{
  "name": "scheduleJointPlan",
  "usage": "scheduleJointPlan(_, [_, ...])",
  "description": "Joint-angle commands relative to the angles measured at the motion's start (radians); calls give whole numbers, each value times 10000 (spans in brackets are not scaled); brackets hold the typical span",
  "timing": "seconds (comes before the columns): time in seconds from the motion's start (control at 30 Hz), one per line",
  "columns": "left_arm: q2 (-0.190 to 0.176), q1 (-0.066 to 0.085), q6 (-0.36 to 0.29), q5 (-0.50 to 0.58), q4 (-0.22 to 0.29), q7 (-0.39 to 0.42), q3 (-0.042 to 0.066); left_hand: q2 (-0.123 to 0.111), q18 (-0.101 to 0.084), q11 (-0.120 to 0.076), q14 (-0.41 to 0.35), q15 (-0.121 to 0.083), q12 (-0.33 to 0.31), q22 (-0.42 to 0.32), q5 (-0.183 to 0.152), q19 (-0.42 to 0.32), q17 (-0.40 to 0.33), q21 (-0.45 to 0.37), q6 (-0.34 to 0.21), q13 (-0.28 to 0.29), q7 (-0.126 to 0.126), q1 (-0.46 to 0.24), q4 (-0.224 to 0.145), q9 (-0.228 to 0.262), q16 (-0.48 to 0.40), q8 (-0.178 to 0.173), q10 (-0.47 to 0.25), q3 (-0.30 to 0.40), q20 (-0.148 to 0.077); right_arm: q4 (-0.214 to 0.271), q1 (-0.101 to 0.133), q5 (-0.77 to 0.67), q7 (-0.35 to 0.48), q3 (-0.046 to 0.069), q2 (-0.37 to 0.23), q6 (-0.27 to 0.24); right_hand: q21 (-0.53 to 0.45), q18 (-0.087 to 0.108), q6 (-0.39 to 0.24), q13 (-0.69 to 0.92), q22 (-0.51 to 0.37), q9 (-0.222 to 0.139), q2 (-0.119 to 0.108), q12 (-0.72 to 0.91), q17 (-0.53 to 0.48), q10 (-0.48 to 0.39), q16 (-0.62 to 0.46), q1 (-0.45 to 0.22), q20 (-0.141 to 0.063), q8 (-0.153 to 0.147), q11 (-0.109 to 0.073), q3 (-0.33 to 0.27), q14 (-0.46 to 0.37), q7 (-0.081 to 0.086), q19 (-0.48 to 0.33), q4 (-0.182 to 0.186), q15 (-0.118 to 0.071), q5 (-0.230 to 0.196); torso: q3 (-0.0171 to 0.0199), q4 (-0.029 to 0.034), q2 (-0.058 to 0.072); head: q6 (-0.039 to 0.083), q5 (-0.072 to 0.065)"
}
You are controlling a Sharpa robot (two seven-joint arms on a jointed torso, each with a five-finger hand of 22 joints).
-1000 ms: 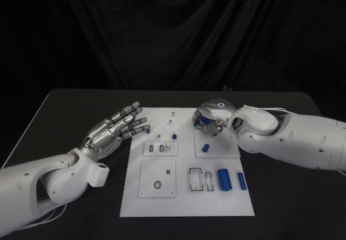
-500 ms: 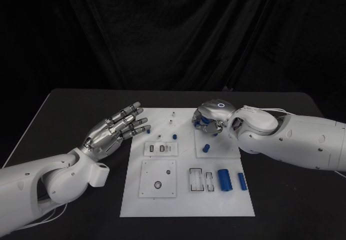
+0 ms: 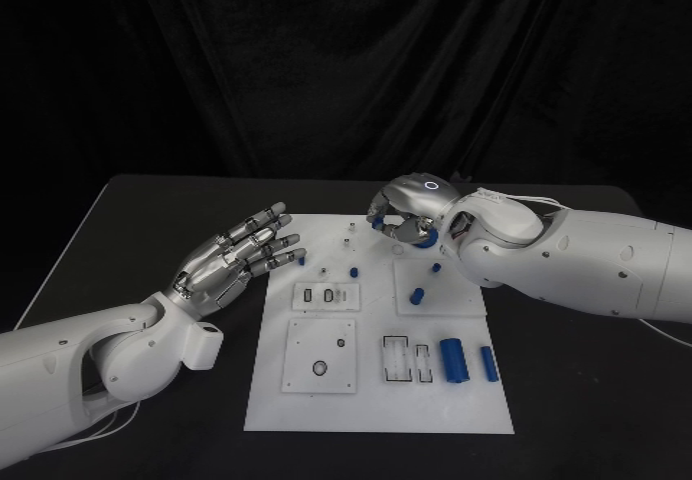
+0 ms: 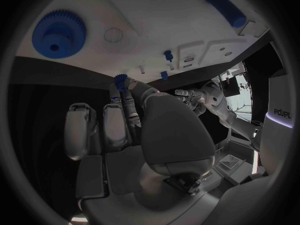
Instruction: Assemble the parts on the task board
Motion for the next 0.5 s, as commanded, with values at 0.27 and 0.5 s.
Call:
scheduleJointPlan(0.27, [82,-8,181,7,-33,1742,5,-3,-147,33,-20,14,43,-14,-38,-42,-1,-61,50,21,82,-141,12,17,-9,29,79,79,20,-954,97,489,278,27,835,-169,-64,-22,33,-2,5,69,-62,-216,-8,579,-60,-34,-78,-87,-505,-4,86,2,-2,110,-68,-169,-8,46,23,43,44])
scheduleJointPlan(0.5, [120,-8,188,7,-14,1771,5,3,-147,32,-31,7,46,-13,-29,-30,-3,-54,95,30,103,-154,5,24,-14,40,101,114,17,-1490,50,502,400,32,1295,-13,-70,-23,42,0,7,112,-96,-288,-3,609,-67,-89,-73,-94,-504,-51,87,-10,-2,174,-68,-264,-6,58,18,129,44])
